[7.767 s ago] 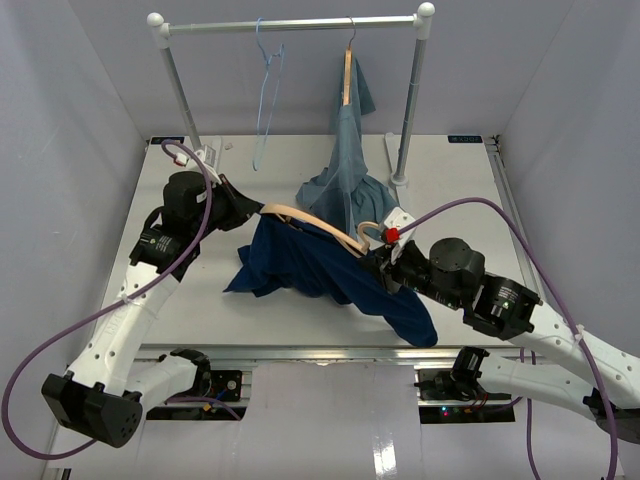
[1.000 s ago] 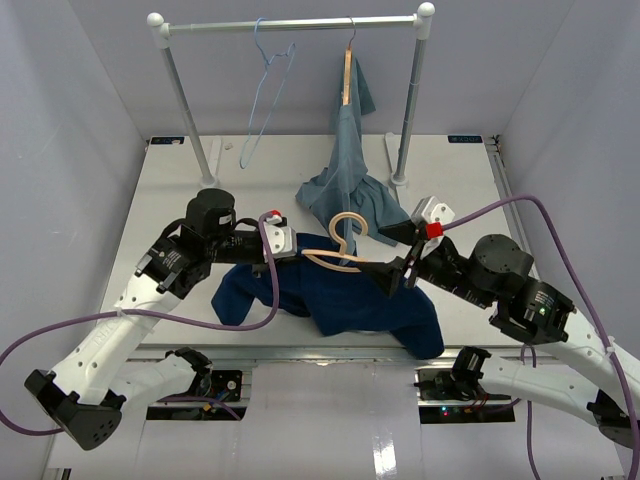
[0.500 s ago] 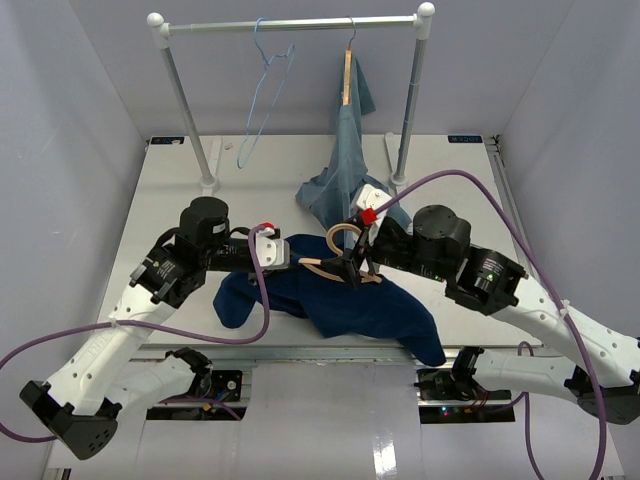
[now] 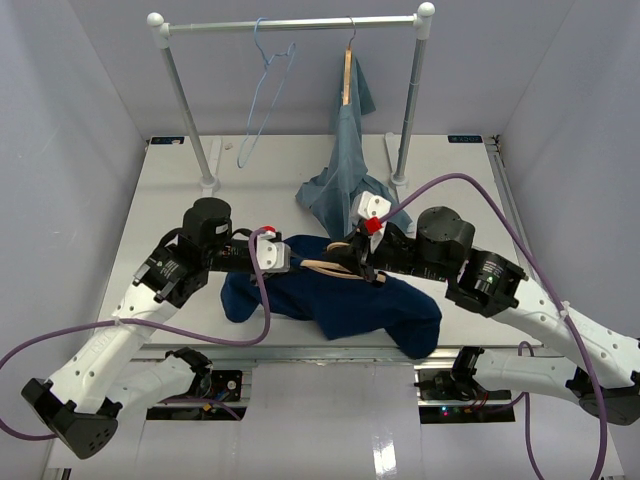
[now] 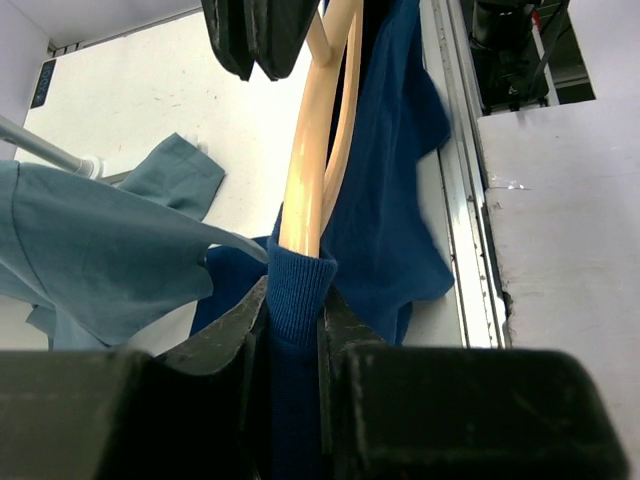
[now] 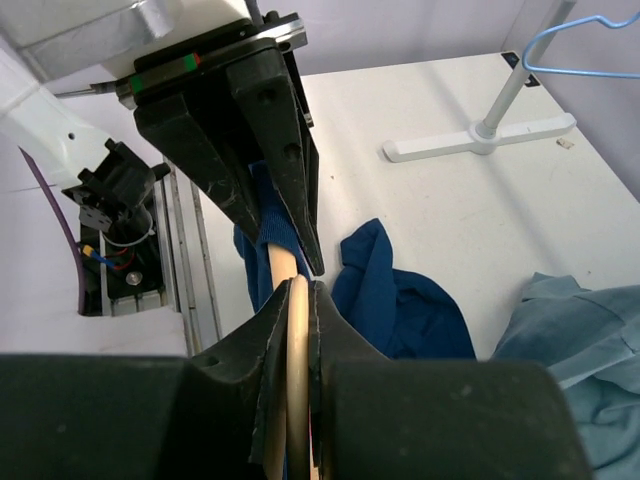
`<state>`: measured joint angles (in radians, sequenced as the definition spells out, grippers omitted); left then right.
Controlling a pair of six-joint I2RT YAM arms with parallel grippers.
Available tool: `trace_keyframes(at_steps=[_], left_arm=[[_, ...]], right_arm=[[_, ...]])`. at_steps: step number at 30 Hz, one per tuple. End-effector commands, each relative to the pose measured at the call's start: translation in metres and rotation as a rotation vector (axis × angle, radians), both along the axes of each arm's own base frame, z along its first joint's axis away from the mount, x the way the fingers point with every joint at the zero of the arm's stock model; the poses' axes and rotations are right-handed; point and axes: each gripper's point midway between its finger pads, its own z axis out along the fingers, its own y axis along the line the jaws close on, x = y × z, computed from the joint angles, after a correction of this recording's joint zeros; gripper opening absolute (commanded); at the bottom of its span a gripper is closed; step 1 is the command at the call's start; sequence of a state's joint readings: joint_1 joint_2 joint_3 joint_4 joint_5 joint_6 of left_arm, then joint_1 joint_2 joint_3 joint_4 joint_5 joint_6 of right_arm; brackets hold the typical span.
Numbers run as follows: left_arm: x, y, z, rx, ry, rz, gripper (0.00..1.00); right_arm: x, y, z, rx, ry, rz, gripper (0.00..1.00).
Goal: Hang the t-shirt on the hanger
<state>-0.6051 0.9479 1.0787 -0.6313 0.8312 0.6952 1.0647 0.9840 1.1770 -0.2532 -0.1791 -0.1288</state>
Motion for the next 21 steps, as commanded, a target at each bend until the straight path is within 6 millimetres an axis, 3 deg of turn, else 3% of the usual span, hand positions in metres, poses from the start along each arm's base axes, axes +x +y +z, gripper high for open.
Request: trace_keyframes(at_steps=[1, 3, 7, 11, 13, 18, 21], left_arm=[[0.002, -0.003, 0.022, -0.03, 0.016, 0.017, 0.52], [0.015, 0.0, 0.02, -0.006, 0.011, 0.083, 0.7], [0.035, 0.004, 0.025, 0.026, 0.025, 0.188, 0.7], [0.03, 0.004, 0.035, 0.006, 0.03, 0.181, 0.7], [0.032, 0.005, 0.032, 0.008, 0.045, 0.203, 0.7], [0.054, 0.017, -0.003, 0.112, 0.096, 0.34, 0.68], [0.061, 0.018, -0.004, 0.117, 0.1, 0.377, 0.68]], right_arm=[[0.0, -0.01, 0.016, 0.048, -0.073, -0.008, 0.08], [-0.002, -0.012, 0.017, 0.046, -0.07, -0.002, 0.08], [0.002, -0.015, 0.012, 0.023, -0.065, -0.029, 0.08], [0.007, -0.017, 0.009, -0.003, -0.062, -0.063, 0.08], [0.006, -0.018, 0.011, 0.001, -0.061, -0.06, 0.08], [0.001, -0.025, 0.029, 0.023, -0.063, -0.057, 0.08], [-0.002, -0.027, 0.039, 0.024, -0.062, -0.045, 0.08]])
